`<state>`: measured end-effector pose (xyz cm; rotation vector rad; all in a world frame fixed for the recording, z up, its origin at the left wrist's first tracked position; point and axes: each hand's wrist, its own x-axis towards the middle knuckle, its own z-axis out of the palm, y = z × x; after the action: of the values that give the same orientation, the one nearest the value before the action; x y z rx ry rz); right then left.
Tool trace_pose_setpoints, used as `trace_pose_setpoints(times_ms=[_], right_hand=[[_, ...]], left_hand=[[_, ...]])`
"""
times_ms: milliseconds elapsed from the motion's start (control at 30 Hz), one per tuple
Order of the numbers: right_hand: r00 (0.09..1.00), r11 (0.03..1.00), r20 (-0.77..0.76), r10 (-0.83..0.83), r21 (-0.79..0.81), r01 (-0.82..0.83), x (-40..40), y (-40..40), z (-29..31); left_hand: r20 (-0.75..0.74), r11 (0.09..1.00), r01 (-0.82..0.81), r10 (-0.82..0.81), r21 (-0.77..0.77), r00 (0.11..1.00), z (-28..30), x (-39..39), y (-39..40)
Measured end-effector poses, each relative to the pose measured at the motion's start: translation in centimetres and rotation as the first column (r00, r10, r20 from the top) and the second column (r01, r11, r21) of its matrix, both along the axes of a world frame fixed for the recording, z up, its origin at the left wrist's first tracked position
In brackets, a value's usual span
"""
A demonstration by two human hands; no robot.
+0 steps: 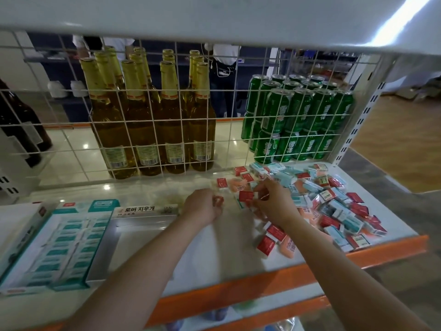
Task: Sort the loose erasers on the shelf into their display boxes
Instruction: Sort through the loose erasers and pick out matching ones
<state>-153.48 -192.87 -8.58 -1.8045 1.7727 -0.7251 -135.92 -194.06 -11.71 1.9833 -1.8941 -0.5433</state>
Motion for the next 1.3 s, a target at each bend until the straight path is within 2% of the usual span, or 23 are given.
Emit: trace_pose_setpoints(times_ms=[67,200,467,600,767,1167,1300], right_hand=[[1.0,1.0,0.024,0.007,0.0,-0.007,0.4,0.1,0.0],[1.0,1.0,0.004,0.018,0.002,-0.018,1.2,0.4,0.0],[0.994,1.0,0.11,-0.013,0.009,0.012,1.9,1.9,-0.1],[0.994,0.999,0.099,-0.036,0.022,0.034,1.8,2.4,-0.5],[0.992,0.998,0.113,-0.059,0.006,0.059,1.9,3.0,-0.7],[0.97,0.998,0.235,-0.054,0.002,0.055,1.6,4.0,-0.6],[0.971,0.999,0.237,-0.032,-0.006,0.035,1.7,4.2,-0.5]], left_hand=[[-0.065,1.0,0.023,-0.022,0.01,0.998,0.4,0.7,0.3],[-0.073,0.999,0.052,-0.053,-0.007,0.996,1.2,1.7,1.1],[-0.218,0.999,-0.04,0.031,-0.036,0.976,2.6,2.9,2.0],[-0.388,1.0,-0.021,0.02,0.003,0.921,2.3,3.4,2.3],[-0.524,0.999,-0.006,0.033,0.053,0.851,2.1,3.7,3.0],[-0.635,0.996,-0.027,0.079,0.091,0.768,2.2,3.7,4.2],[-0.619,0.998,-0.025,0.06,0.065,0.783,2.0,3.4,4.3]])
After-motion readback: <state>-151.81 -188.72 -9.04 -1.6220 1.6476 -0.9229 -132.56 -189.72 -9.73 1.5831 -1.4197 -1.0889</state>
